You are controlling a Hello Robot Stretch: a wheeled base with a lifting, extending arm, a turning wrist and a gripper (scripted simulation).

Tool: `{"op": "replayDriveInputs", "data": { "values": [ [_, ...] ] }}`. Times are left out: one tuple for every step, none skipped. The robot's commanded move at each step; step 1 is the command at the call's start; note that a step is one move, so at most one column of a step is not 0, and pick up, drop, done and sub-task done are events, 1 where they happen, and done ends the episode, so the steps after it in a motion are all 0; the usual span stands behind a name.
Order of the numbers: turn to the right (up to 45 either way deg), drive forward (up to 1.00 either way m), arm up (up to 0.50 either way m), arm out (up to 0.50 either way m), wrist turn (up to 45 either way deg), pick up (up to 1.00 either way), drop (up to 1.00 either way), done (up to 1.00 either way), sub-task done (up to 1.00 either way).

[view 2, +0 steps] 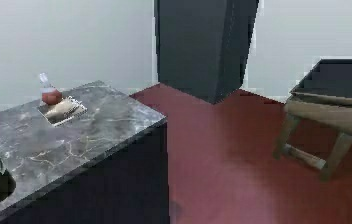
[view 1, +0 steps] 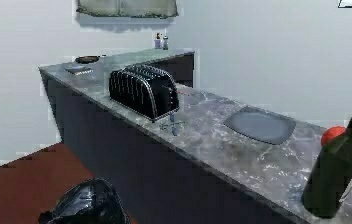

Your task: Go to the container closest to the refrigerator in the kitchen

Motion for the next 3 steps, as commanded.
{"op": "replayDriveInputs", "data": {
  "values": [
    [-45.0,0.0,0.0,0.0,0.0,0.0,0.0,0.0,0.0],
    [-42.0,0.0,0.0,0.0,0.0,0.0,0.0,0.0,0.0],
    [0.0,0.75,0.0,0.0,0.0,0.0,0.0,0.0,0.0]
  ]
}}
